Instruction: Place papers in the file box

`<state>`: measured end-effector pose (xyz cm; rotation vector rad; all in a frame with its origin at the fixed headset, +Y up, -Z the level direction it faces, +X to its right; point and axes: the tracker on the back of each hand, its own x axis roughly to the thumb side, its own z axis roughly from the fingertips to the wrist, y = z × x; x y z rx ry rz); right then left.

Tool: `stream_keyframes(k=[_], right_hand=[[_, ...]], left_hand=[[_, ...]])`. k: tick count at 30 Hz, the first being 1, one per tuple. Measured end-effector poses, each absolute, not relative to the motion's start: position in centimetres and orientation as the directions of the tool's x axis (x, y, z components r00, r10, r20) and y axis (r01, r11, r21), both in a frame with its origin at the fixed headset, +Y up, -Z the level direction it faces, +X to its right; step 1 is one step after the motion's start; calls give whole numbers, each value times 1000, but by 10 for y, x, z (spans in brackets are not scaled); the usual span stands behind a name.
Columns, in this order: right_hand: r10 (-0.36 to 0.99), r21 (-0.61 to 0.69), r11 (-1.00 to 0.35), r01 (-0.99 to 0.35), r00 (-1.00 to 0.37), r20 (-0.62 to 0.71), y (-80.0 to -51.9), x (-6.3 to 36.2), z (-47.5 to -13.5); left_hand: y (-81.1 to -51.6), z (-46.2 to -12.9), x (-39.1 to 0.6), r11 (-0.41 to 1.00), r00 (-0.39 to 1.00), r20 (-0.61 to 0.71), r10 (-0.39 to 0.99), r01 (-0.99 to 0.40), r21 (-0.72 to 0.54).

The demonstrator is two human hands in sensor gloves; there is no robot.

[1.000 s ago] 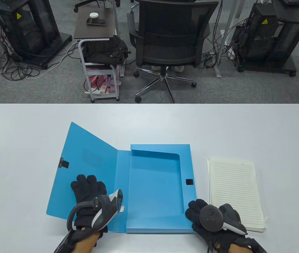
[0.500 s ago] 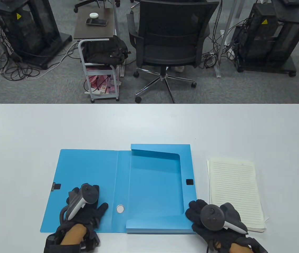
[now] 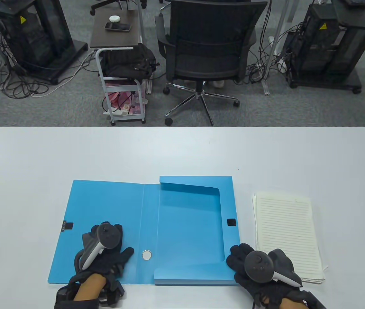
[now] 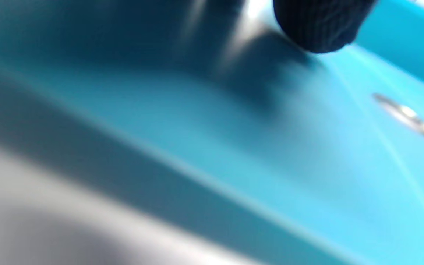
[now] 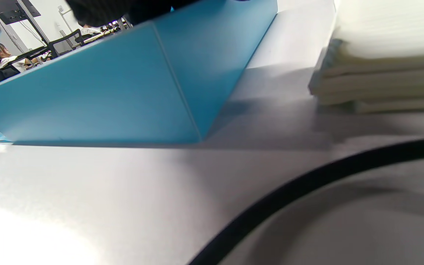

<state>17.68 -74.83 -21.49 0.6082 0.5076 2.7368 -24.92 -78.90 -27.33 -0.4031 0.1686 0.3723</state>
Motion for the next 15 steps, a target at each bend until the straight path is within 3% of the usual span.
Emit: stream_keyframes(k=[4, 8, 15], right_hand=[[370, 409, -887, -217, -863, 344, -749, 178, -215], [376, 415, -883, -220, -861, 343, -749, 178, -215], [373, 410, -886, -219, -860, 347, -749, 178, -215]], left_hand=[[-766, -266, -233, 903, 924, -156, 349, -376, -208], [-741, -250, -207, 869, 867, 62, 495, -495, -21], [-720, -229, -170, 793, 731, 364, 577, -608, -36]])
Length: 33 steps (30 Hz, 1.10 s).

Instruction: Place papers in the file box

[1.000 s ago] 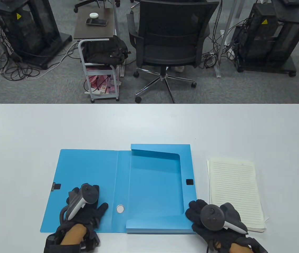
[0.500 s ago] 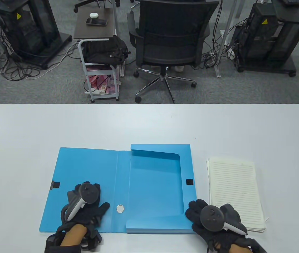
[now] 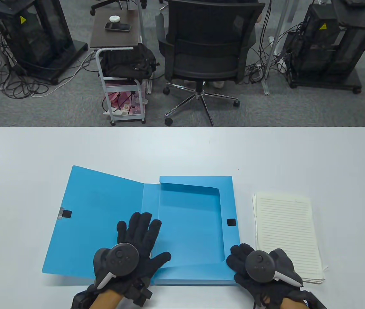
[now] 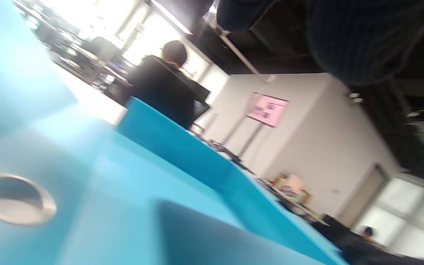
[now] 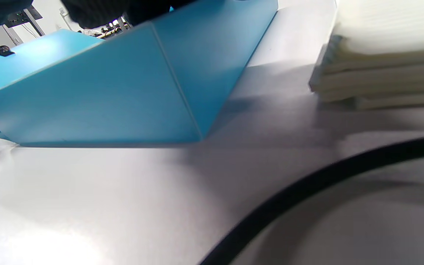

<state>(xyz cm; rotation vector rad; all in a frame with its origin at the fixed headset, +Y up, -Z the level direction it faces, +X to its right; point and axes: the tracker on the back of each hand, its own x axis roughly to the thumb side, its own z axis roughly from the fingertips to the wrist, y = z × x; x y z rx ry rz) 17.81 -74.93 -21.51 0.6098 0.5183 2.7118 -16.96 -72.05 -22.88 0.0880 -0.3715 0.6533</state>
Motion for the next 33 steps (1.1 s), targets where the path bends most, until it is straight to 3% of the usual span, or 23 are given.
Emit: stream_keyframes(k=[5, 10, 16, 22, 26, 33], right_hand=[[368, 405, -889, -215, -862, 348, -749, 178, -214], [368, 403, -889, -217, -862, 348, -750, 178, -214], [358, 396, -896, -203, -856, 373, -744, 183, -211], [354, 174, -932, -318, -902, 246, -698, 218, -229], [150, 18, -989, -150, -972, 181, -675, 243, -258], [-113, -22, -993, 112, -993, 26, -674, 259, -327]], left_hand=[[-727, -231, -163, 585, 484, 392, 782, -788, -192], [-740, -236, -173, 542, 477, 293, 829, -814, -209], [-743, -239, -178, 572, 512, 279, 813, -793, -211], [-741, -240, -181, 549, 488, 278, 827, -808, -215], [-740, -240, -180, 537, 474, 278, 835, -812, -229], [-736, -240, -184, 530, 463, 286, 839, -814, -237]])
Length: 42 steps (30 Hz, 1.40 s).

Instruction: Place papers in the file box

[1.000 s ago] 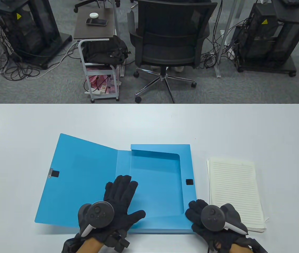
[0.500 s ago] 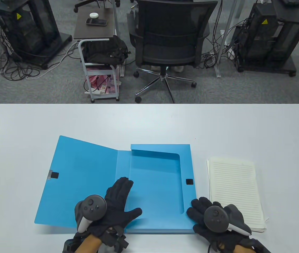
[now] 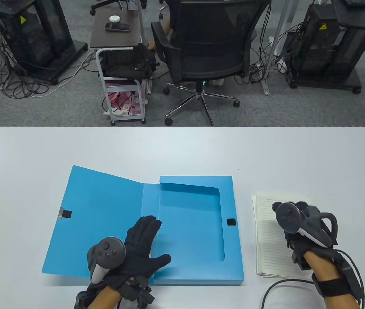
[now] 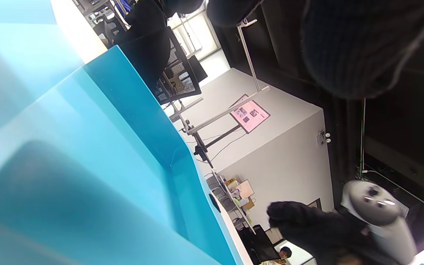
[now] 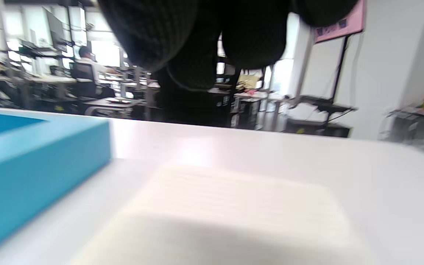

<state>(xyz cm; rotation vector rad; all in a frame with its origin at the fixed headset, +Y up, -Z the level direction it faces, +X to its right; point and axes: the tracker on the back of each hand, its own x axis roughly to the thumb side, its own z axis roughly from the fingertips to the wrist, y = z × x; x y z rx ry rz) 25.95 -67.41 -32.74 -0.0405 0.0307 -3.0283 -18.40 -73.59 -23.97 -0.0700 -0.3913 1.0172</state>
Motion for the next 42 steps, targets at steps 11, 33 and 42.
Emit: stream_keyframes(k=[11, 33, 42], right_hand=[[-205, 109, -973, 203, -979, -8, -731, 275, -396], [-256, 570, -805, 161, -963, -89, -764, 325, -431], [-283, 674, -718, 172, -958, -57, -771, 329, -447]], left_hand=[[-736, -240, -189, 529, 471, 261, 843, -815, -236], [-746, -244, -190, 564, 529, 197, 826, -787, -251], [-745, -244, -194, 558, 530, 175, 830, -796, -235]])
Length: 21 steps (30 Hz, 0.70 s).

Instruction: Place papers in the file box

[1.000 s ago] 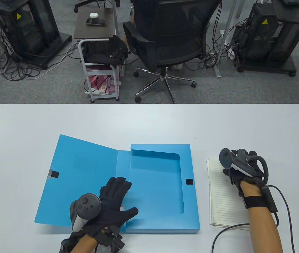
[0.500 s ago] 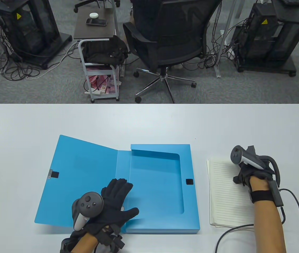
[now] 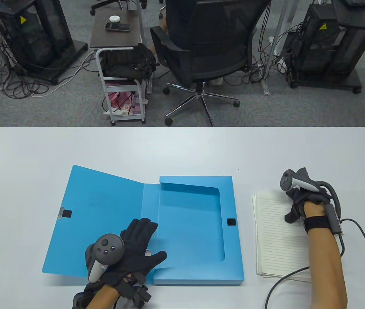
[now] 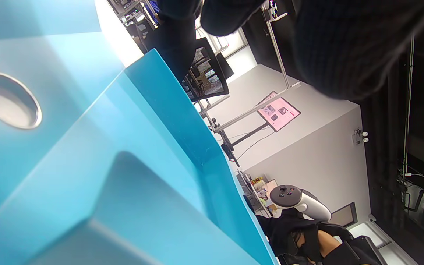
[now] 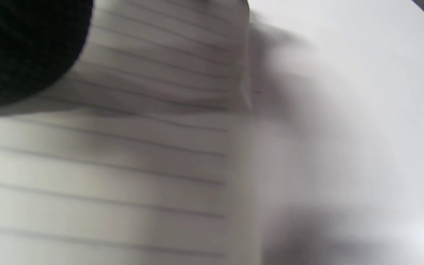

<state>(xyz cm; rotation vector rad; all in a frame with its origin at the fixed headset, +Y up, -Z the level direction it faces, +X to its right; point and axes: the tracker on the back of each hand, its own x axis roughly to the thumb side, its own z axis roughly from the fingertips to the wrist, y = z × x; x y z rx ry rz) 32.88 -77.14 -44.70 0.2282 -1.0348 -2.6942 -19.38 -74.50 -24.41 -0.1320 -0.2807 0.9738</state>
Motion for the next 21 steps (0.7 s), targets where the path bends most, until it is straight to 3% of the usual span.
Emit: stream_keyframes(k=[3, 11, 21], right_hand=[[-351, 671, -696, 255, -937, -7, -772, 321, -453], [-394, 749, -604, 271, -919, 15, -779, 319, -468], [-253, 609, -757, 238, -965, 62, -774, 330, -457]], left_hand=[[-749, -243, -199, 550, 529, 151, 835, -806, -217], [-756, -245, -205, 544, 537, 97, 838, -806, -233], [-752, -247, -195, 538, 530, 110, 841, -795, -280]])
